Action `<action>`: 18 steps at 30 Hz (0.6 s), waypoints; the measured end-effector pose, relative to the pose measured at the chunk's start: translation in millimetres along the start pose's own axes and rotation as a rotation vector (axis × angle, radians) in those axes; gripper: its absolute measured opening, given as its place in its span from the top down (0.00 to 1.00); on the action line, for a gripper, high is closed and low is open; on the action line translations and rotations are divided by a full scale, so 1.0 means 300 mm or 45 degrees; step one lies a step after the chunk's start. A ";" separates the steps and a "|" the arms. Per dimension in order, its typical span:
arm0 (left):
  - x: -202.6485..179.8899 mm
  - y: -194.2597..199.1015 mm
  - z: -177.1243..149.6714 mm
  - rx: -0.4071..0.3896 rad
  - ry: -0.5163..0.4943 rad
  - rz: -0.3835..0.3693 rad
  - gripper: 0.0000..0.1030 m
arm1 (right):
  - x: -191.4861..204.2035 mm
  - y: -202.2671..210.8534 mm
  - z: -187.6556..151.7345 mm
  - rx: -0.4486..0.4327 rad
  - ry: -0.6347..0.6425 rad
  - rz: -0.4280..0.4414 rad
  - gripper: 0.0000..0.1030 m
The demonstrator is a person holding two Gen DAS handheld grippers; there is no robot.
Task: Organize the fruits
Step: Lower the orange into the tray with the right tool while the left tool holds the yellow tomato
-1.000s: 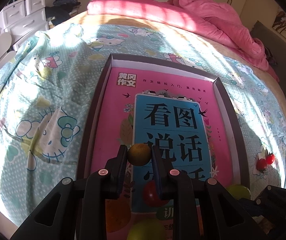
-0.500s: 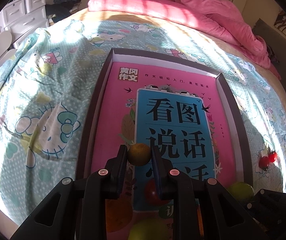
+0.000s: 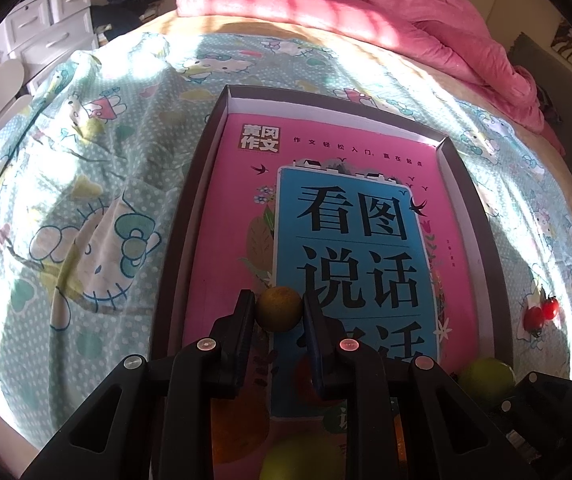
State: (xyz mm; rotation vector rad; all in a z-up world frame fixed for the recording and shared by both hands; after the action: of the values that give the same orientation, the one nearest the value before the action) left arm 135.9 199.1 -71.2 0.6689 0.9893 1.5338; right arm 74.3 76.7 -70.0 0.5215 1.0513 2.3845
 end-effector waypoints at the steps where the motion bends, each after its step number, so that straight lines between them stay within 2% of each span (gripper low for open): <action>1: 0.000 0.000 -0.001 0.000 -0.001 0.000 0.76 | -0.005 0.002 0.000 -0.003 -0.011 0.010 0.61; 7: 0.001 -0.002 -0.001 0.002 -0.004 0.000 0.76 | -0.026 0.016 0.002 -0.021 -0.055 0.042 0.61; 13: 0.001 -0.003 -0.003 0.003 -0.009 0.001 0.76 | -0.046 0.034 0.007 -0.057 -0.084 0.028 0.51; 18: -0.004 0.001 -0.009 0.004 -0.013 0.000 0.76 | -0.071 0.048 0.005 -0.072 -0.102 0.010 0.49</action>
State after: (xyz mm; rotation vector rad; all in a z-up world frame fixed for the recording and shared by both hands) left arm 133.8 197.2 -72.1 0.6784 0.9845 1.5277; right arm 88.4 57.0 -61.4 0.5961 0.9466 2.3718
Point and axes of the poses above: each gripper's, at about its wrist camera, not at the fingertips, and y roughly against the way its jaws point, x to its left, z to its top, the point moved 2 cm from there along -y, roughly the way its jaws point, and after that the axes turned 1 degree about z, right-handed, at the moved point
